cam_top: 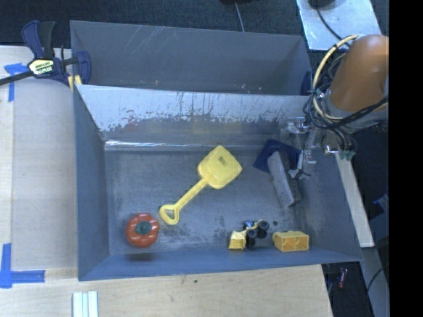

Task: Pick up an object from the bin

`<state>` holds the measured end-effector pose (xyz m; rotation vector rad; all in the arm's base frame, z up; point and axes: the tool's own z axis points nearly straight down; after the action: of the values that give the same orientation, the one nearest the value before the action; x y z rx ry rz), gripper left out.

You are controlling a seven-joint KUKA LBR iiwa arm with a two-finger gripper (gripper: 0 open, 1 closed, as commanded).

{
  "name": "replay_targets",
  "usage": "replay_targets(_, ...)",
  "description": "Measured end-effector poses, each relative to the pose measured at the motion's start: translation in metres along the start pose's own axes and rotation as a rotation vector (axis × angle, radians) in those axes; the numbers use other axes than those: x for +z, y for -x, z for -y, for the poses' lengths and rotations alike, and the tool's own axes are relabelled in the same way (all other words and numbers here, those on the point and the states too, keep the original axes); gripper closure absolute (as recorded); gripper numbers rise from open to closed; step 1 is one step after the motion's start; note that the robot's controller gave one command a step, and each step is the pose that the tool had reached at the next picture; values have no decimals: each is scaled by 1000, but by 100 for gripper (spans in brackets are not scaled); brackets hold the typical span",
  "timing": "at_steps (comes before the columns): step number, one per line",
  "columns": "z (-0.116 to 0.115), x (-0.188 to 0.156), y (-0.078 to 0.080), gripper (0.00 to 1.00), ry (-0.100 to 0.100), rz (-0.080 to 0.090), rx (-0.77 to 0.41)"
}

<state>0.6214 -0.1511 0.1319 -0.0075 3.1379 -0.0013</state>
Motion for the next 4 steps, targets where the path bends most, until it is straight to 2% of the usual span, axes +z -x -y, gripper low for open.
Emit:
replay_targets(1,-15,32,1,0,-4,15,7)
replay_targets(2,-17,43,4,100,-10,58,14)
replay_targets(3,-17,43,4,100,-10,58,14)
replay_targets(4,-18,38,1,100,-6,33,12)
